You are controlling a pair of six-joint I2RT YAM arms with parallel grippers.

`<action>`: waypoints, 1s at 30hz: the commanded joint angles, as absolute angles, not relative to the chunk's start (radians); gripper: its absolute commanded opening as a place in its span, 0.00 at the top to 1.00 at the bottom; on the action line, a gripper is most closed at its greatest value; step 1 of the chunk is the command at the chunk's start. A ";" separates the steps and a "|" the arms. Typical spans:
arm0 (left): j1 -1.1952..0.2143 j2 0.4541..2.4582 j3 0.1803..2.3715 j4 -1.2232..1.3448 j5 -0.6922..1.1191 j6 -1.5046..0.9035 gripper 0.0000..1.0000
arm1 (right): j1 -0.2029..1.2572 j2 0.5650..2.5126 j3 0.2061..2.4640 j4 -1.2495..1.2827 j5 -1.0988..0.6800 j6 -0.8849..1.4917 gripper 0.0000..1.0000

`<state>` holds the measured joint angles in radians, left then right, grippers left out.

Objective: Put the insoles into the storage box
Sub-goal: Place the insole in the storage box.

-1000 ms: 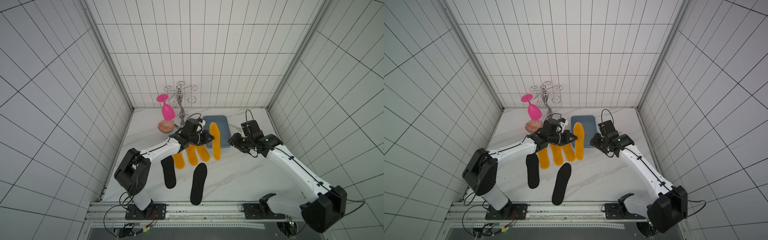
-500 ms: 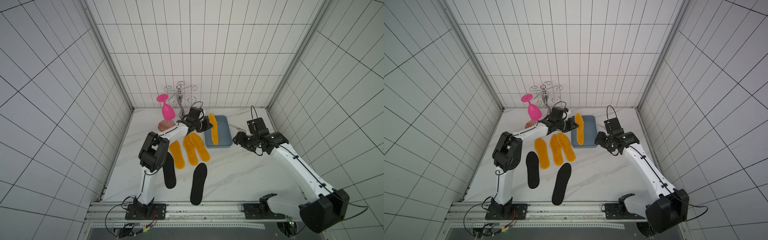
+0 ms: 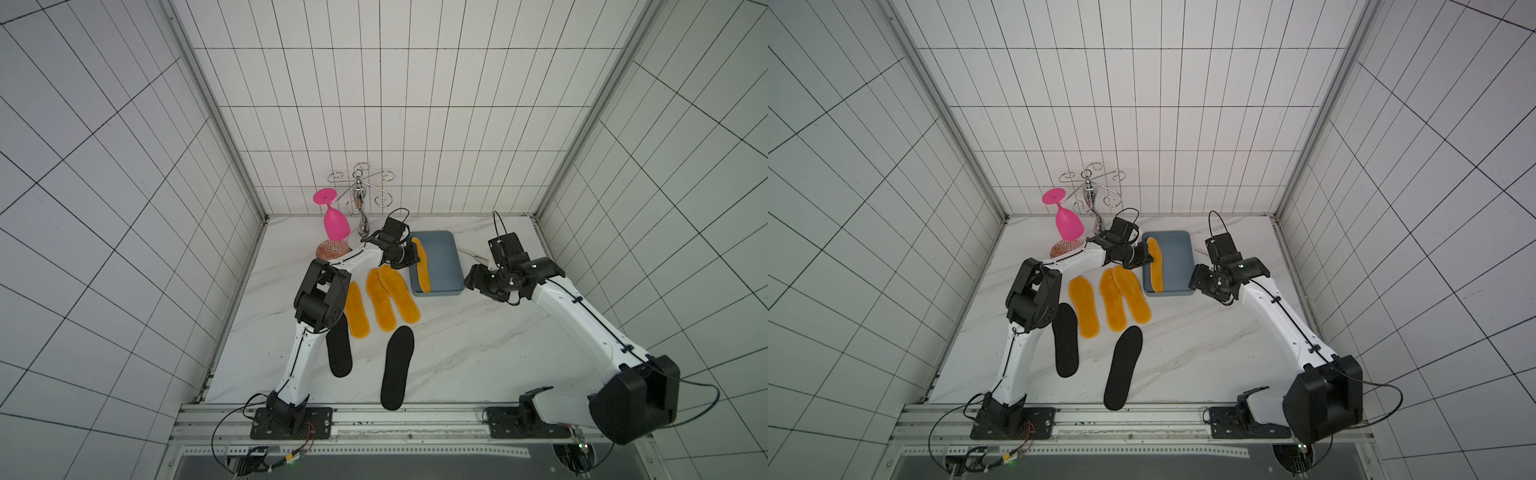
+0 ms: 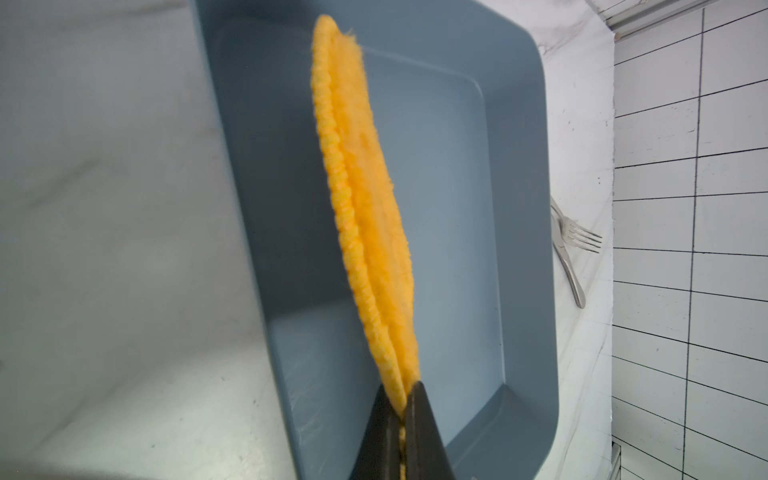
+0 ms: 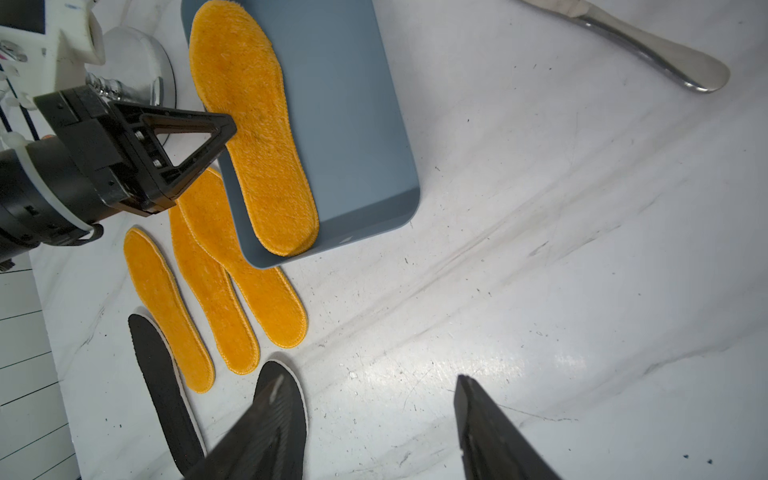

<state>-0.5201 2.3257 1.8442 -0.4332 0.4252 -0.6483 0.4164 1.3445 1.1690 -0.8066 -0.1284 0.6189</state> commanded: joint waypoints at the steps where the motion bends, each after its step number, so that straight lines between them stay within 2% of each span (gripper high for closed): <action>1: -0.520 2.373 1.920 -0.496 0.393 -0.600 1.00 | 0.405 1.363 1.218 -0.808 -0.132 0.603 0.34; 8: -0.534 2.424 2.017 -0.623 0.328 -0.537 0.97 | 0.404 1.394 1.223 -0.799 -0.131 0.601 0.34; 20: -0.549 2.427 2.063 -0.694 0.269 -0.488 0.74 | 0.402 1.440 1.235 -0.767 -0.129 0.595 0.34; 30: -0.554 2.405 2.091 -0.706 0.248 -0.482 0.70 | 0.400 1.446 1.226 -0.762 -0.133 0.593 0.34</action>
<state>-0.5488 2.4065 2.0609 -0.7002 0.2729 -0.4992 0.4114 1.4361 1.1915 -0.7624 -0.1345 0.6086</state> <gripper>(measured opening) 0.297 0.664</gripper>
